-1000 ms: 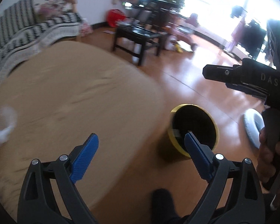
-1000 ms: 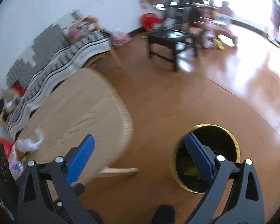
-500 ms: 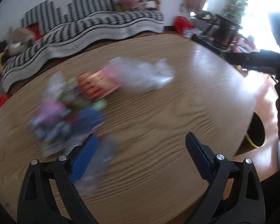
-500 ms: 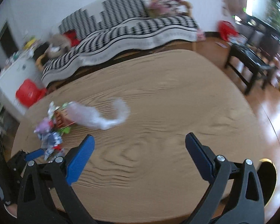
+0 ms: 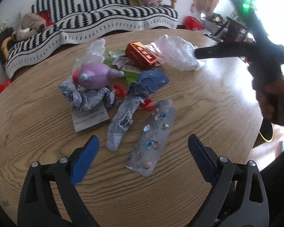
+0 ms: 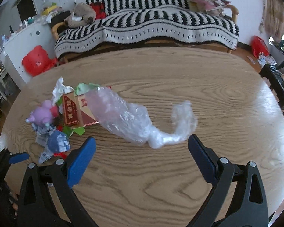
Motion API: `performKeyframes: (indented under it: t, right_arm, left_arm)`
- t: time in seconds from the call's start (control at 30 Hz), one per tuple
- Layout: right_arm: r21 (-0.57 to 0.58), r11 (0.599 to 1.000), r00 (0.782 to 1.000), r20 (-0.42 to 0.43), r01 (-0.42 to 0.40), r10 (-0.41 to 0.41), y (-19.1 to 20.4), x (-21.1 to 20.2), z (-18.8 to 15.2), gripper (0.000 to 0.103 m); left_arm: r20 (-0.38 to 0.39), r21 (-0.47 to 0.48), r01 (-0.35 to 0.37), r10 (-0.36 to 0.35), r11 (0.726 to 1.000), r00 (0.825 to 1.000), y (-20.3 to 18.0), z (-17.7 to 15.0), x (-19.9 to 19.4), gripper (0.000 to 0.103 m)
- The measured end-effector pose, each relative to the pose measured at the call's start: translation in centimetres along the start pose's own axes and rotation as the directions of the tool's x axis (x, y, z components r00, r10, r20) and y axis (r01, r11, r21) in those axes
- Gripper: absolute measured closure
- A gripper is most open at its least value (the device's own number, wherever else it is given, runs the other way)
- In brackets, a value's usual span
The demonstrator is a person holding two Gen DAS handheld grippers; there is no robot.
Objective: Collect trash
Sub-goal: 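Grasp the clear plastic bag with the right tool while the left tool grasps the blister pack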
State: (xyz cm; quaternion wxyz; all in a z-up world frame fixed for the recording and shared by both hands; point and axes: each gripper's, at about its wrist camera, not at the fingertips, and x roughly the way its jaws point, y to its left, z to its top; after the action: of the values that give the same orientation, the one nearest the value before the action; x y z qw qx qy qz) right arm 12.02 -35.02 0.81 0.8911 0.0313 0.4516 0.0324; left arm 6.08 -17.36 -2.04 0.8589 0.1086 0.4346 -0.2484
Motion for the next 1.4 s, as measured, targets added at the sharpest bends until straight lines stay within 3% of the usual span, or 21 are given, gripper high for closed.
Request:
performKeyframes:
  t: [0.27,0.53,0.6,0.7,0.73,0.87,0.93,0.97,1.03,1.1,1.4]
  right_arm:
    - [-0.039,0.999,0.999,-0.027,0.019,-0.02,0.3,3.0,0.8,0.009]
    - [-0.092,0.996,0.999,-0.03,0.011,-0.014,0.8,4.6,1.4,0.009]
    - [-0.107,0.994,0.999,-0.034,0.018,-0.022,0.9,4.9,1.4,0.01]
    - [-0.12,0.993,0.999,-0.051,0.014,-0.02,1.2,5.4,1.3,0.029]
    - [-0.123,0.992,0.998,-0.054,0.018,-0.024,1.3,5.5,1.2,0.039]
    - [-0.129,0.991,0.998,-0.052,0.03,-0.037,1.3,5.4,1.0,0.065]
    - [-0.121,0.992,0.998,-0.048,0.023,-0.029,1.3,5.0,1.1,0.072]
    - [-0.115,0.993,0.999,-0.045,0.022,-0.028,1.2,4.8,1.2,0.075]
    - [-0.111,0.993,0.999,-0.034,0.027,-0.031,1.2,4.3,1.2,0.077]
    - [-0.106,0.994,0.999,-0.021,0.03,-0.032,1.2,3.7,1.3,0.078]
    - [-0.067,0.998,1.0,0.017,0.019,-0.018,0.6,1.8,1.6,0.081]
  left_arm:
    - [-0.003,0.049,0.032,-0.032,0.998,0.999,0.3,-1.7,1.3,0.013]
    - [-0.02,0.029,0.027,-0.027,0.999,0.999,1.3,-2.3,2.3,0.024]
    - [-0.018,0.034,0.019,-0.019,0.999,1.0,1.3,-2.2,2.2,0.031]
    - [-0.025,0.032,0.01,-0.009,0.999,1.0,1.5,-2.0,2.5,0.041]
    - [-0.022,0.033,0.003,-0.002,0.999,1.0,1.6,-2.0,2.4,0.044]
    - [-0.028,0.027,-0.009,0.01,1.0,1.0,1.8,-1.9,2.1,0.066]
    - [-0.039,0.017,-0.002,0.003,1.0,0.999,2.1,-1.9,1.8,0.073]
    - [-0.046,0.012,0.001,0.0,1.0,0.999,2.2,-2.0,1.8,0.084]
    - [-0.054,0.005,0.006,-0.006,1.0,0.999,2.4,-2.0,1.8,0.087]
    - [-0.053,0.006,-0.001,0.002,1.0,0.999,2.5,-2.1,1.5,0.096]
    - [-0.04,-0.008,-0.01,0.009,1.0,0.999,2.7,-1.6,0.5,0.098]
